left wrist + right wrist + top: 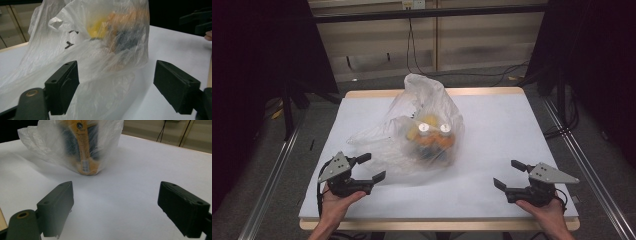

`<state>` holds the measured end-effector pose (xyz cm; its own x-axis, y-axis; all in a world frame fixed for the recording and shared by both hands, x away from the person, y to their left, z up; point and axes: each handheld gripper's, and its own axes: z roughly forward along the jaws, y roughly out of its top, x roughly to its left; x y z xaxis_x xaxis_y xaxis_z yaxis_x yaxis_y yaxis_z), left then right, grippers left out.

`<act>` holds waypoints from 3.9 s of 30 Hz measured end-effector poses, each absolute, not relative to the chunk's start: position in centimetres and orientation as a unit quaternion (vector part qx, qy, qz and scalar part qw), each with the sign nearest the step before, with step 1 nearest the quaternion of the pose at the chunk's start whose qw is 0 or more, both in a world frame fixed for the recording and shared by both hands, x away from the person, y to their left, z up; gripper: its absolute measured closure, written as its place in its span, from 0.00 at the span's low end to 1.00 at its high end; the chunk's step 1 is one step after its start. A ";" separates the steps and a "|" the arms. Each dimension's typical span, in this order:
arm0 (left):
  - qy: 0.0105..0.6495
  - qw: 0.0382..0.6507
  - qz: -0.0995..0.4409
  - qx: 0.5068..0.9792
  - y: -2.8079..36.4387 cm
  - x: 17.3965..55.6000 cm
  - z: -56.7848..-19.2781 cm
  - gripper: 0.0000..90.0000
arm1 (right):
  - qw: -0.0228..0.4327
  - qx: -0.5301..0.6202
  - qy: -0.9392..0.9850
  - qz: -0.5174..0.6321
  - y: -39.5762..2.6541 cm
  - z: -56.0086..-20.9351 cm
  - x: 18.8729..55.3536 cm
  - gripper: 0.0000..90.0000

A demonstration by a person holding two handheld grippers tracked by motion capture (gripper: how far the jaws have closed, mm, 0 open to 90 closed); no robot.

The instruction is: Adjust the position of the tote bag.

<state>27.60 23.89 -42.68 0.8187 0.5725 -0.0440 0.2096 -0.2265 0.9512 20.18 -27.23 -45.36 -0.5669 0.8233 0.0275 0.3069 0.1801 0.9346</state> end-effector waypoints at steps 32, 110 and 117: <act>0.254 0.570 0.147 0.768 20.8 35.3 -38.8 0.38 | 0.235 0.384 0.737 0.505 -26.9 -45.6 20.5 0.18; 0.137 0.608 0.072 0.779 14.9 35.3 -33.9 1.00 | 0.223 0.387 0.745 0.496 -27.0 -45.8 20.8 0.15; 0.110 0.612 0.068 0.780 13.4 33.6 -32.9 1.00 | 0.222 0.387 0.745 0.495 -26.9 -45.8 20.7 0.14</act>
